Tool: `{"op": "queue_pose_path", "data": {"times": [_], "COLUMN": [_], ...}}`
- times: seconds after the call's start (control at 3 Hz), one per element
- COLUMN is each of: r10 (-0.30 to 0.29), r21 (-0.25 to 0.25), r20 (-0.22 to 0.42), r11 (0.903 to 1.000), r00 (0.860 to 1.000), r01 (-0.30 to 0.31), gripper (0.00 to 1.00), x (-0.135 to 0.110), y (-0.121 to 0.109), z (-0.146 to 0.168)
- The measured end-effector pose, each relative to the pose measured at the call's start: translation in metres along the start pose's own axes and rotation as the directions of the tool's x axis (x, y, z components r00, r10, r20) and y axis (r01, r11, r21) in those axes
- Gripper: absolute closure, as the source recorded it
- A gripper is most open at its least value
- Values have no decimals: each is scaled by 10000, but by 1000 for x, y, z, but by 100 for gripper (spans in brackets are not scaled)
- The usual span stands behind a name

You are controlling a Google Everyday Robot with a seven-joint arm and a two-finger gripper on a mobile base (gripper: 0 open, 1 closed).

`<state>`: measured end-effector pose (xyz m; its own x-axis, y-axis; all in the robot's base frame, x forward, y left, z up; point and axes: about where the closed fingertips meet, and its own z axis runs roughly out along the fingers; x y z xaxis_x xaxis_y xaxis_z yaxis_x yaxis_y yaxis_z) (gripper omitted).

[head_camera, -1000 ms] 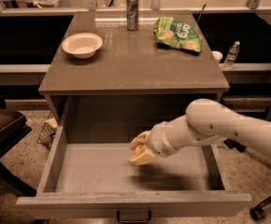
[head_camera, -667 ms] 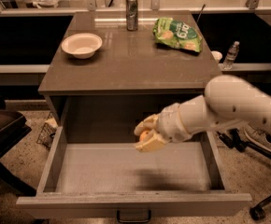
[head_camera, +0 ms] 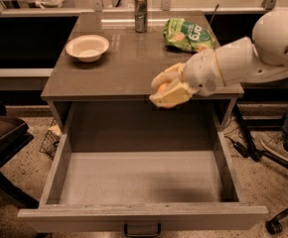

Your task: Pick orange from top drawer and place on counter

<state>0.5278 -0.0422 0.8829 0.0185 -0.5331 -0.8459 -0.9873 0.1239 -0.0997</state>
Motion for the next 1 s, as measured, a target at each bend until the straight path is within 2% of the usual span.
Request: {"op": "queue_pose_path", "data": {"times": [0.33, 0.67, 1.0], "r10": [-194, -692, -692], "r21": [820, 1726, 1723], "r20": [980, 1929, 1930], "r11": [9966, 9844, 9844], "r00": [9950, 9788, 9788], "r01": [113, 356, 357], "gripper": [100, 100, 100], "x": [-36, -60, -60], "y": [-53, -101, -101], "z": [-17, -22, -22]}}
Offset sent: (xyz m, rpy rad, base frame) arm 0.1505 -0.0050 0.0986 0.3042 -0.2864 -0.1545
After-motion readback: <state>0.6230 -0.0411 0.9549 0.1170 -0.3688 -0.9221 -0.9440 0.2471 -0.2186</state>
